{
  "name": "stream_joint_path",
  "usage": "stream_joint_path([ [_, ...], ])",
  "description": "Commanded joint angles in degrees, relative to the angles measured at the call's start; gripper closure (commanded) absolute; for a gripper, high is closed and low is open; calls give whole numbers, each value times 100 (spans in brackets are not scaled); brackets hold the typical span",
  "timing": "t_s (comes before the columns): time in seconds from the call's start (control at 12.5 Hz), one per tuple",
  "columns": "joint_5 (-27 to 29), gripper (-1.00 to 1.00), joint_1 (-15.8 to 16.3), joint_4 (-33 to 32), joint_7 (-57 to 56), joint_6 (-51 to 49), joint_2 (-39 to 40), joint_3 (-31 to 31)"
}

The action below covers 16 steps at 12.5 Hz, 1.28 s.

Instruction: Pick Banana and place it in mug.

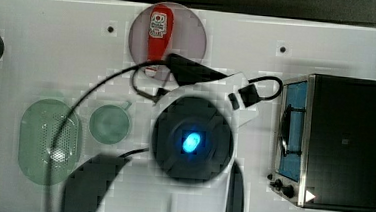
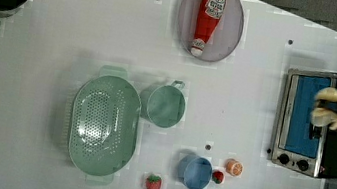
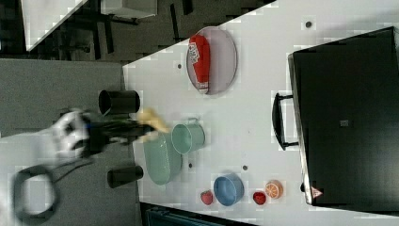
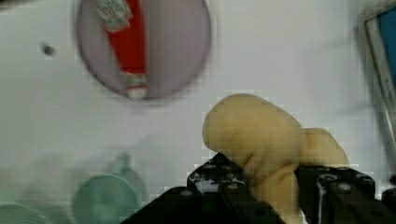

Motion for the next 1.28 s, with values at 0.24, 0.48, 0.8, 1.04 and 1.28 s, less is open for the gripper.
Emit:
stream_joint_path([
  [0.24, 781, 37, 333, -355, 2435, -455, 373, 1355],
  [0.48, 733, 37, 342, -420, 3895, 109, 973, 2064],
  [0.8, 594, 37, 339, -992, 4268, 1324, 1426, 2188],
  [1.04, 509, 36, 335, -1482, 4269, 2065, 1745, 2151],
  [1.28, 497, -32, 357, -1605, 4268, 2563, 1988, 2173],
])
